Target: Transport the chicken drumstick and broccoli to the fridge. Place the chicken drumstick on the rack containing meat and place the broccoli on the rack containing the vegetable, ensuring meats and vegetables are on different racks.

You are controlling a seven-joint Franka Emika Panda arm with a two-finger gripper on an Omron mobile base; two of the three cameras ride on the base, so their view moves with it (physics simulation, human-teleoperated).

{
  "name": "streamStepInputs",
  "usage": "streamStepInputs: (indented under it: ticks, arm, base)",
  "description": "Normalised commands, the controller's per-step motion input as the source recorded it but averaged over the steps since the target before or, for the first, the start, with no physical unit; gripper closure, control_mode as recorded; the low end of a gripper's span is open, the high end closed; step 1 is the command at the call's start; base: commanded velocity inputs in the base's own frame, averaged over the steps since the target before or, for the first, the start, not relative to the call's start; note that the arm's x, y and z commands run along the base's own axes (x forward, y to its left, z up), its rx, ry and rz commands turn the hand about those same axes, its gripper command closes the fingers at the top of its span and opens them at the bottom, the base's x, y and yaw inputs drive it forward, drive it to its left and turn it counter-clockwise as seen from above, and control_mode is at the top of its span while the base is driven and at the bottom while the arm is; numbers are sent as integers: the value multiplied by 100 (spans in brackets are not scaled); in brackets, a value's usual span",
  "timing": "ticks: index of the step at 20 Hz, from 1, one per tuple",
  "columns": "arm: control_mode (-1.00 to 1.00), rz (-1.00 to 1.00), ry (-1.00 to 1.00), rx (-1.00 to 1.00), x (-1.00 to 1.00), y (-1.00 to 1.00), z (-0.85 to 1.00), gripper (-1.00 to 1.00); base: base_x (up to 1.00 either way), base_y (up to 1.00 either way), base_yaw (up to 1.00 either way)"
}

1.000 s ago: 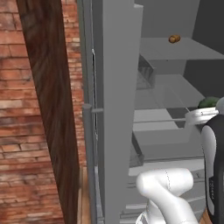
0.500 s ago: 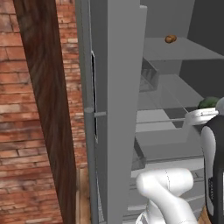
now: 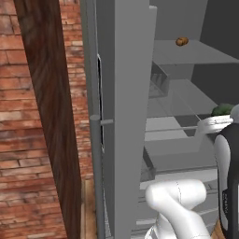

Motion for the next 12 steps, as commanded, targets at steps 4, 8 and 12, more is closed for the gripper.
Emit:
streamStepInputs:
  ticks: [4, 8, 12]
  arm:
    - [-100, -1, -11, 0, -8, -2, 10, 100]
    - [-100, -4, -40, 2, -6, -4, 46, 100]
    - [-100, 0, -36, 3, 0, -1, 55, 100]
  base:
    - [18, -29, -2]
    - [0, 0, 0]
    - [0, 0, 0]
